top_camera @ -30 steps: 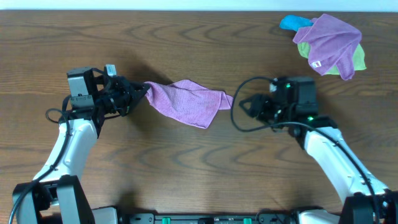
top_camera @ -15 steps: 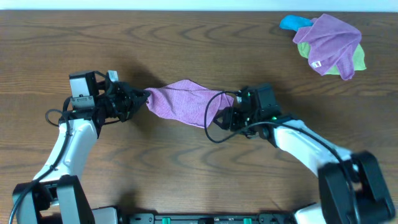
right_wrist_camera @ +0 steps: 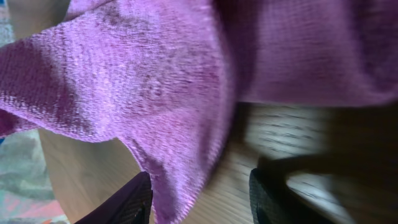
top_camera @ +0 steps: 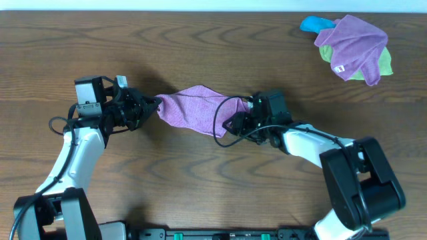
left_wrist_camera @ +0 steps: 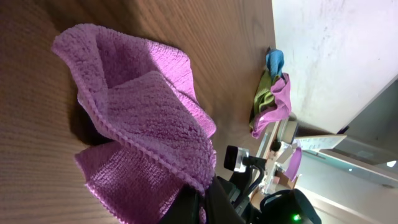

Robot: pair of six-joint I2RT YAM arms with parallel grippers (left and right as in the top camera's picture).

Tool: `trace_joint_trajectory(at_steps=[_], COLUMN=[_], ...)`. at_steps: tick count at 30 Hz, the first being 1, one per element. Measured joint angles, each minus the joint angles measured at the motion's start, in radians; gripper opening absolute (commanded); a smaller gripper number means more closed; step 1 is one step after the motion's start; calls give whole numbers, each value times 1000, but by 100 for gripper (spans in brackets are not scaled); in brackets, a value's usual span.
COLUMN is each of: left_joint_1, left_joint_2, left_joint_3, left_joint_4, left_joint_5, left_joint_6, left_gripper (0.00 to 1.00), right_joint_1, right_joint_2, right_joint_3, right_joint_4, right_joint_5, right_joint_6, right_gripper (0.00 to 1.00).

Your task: Fold the cloth

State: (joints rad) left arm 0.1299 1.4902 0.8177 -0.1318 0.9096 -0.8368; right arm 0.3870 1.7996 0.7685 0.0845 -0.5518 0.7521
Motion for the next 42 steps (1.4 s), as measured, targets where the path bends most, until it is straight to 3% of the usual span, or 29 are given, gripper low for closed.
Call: trace_joint_trajectory(at_steps=[5, 8, 15, 20, 23, 24, 25, 36, 42], left_joint_1=[0, 0, 0, 0, 0, 0, 0, 0, 0], left_joint_2=[0, 0, 0, 0, 0, 0, 0, 0, 0], left_joint_3=[0, 0, 0, 0, 0, 0, 0, 0, 0], left_joint_4=[0, 0, 0, 0, 0, 0, 0, 2, 10], left_joint_5=[0, 0, 0, 0, 0, 0, 0, 1, 12], left_joint_6=[0, 0, 0, 0, 0, 0, 0, 0, 0], left_gripper=[6, 5, 6, 5, 6, 6, 6, 6, 6], right_joint_1=[54, 79, 90, 90, 91, 91, 91, 71, 6], right_joint_2=[26, 37, 48, 55, 67, 74, 80, 76, -102], right_joint_3=[3, 6, 13, 20, 23, 23, 24, 17, -7], right_joint_4=[55, 66, 71, 77, 92, 97, 97, 98, -9], right_joint_5=[-5, 5, 14, 19, 31, 34, 40, 47, 42], right_joint_6=[30, 39, 55, 55, 49, 49, 48, 3, -35], right_gripper=[48, 36, 43, 40, 22, 8, 1, 1, 1])
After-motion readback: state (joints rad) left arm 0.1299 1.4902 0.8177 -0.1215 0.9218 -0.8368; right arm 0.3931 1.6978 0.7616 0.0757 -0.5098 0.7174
